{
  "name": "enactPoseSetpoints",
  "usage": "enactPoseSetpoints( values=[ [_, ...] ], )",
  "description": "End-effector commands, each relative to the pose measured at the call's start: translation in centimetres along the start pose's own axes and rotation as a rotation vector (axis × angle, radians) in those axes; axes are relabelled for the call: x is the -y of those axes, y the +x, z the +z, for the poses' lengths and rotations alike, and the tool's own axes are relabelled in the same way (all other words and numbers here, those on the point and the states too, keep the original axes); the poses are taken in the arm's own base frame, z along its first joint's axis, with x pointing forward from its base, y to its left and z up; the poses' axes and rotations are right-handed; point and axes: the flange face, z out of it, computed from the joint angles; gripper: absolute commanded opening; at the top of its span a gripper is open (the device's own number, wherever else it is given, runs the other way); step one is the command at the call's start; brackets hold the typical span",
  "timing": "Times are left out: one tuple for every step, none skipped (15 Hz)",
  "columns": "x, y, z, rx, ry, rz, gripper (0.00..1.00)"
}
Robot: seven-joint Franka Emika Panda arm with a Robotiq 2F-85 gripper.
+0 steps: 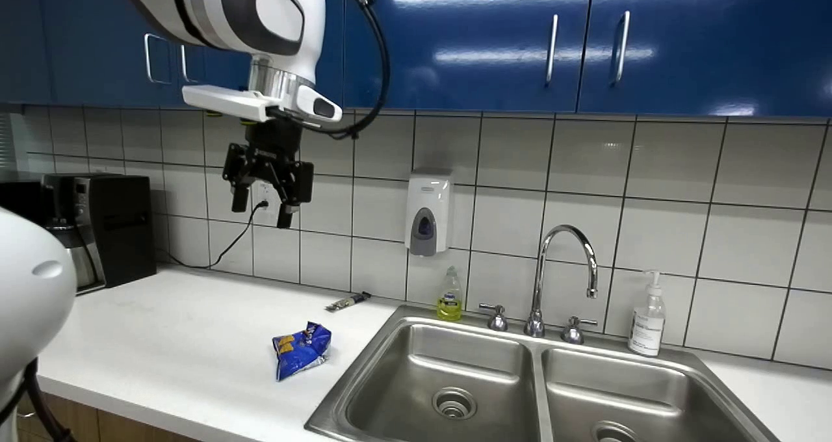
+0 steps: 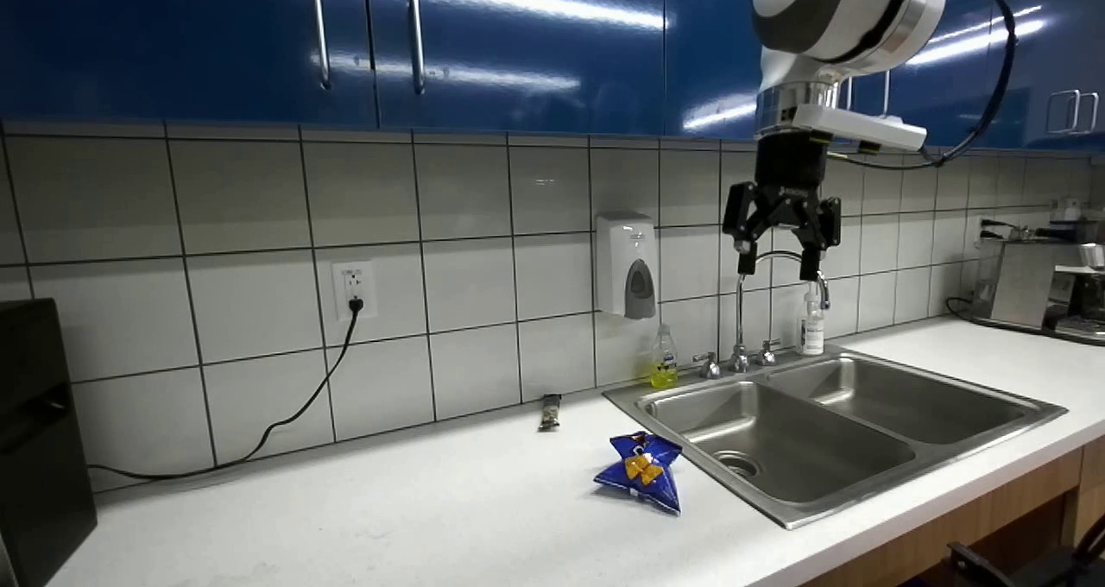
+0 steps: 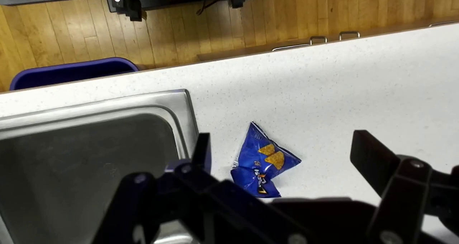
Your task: Put the blue Doritos pack in the left sink
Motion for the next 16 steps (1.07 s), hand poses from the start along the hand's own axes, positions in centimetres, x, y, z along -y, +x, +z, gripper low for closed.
enactPoseSetpoints(
  values=[
    [-0.9, 2.3, 3.2, -0.002, 0.015, 0.017, 1.0],
    [-0.9, 2.8, 4.4, 0.008, 0.013, 0.019, 1.0],
    [-0.9, 3.2, 5.2, 0.013, 0.01, 0.021, 1.0],
    [-0.9, 3.7, 6.2, 0.018, 0.01, 0.02, 1.0],
    [-1.0, 4.2, 7.1, 0.021, 0.005, 0.02, 1.0],
    [-1.2, 4.8, 8.2, 0.021, 0.005, 0.023, 1.0],
    [-1.3, 5.4, 9.1, 0.022, 0.003, 0.026, 1.0],
    [-1.5, 6.0, 10.1, 0.019, -0.002, 0.027, 1.0],
    [-1.5, 6.5, 11.0, 0.02, -0.002, 0.028, 1.0],
    [-1.6, 7.1, 12.1, 0.02, -0.007, 0.028, 1.0],
    [-1.6, 7.5, 13.2, 0.022, -0.014, 0.027, 1.0],
    [-1.6, 8.0, 14.2, 0.026, -0.015, 0.027, 1.0],
    [-1.6, 8.4, 15.3, 0.028, -0.02, 0.028, 1.0],
    [-1.5, 8.8, 16.4, 0.029, -0.021, 0.032, 1.0],
    [-1.3, 9.1, 17.4, 0.03, -0.02, 0.041, 1.0],
    [-1.0, 9.5, 18.3, 0.03, -0.017, 0.048, 1.0]
  ],
)
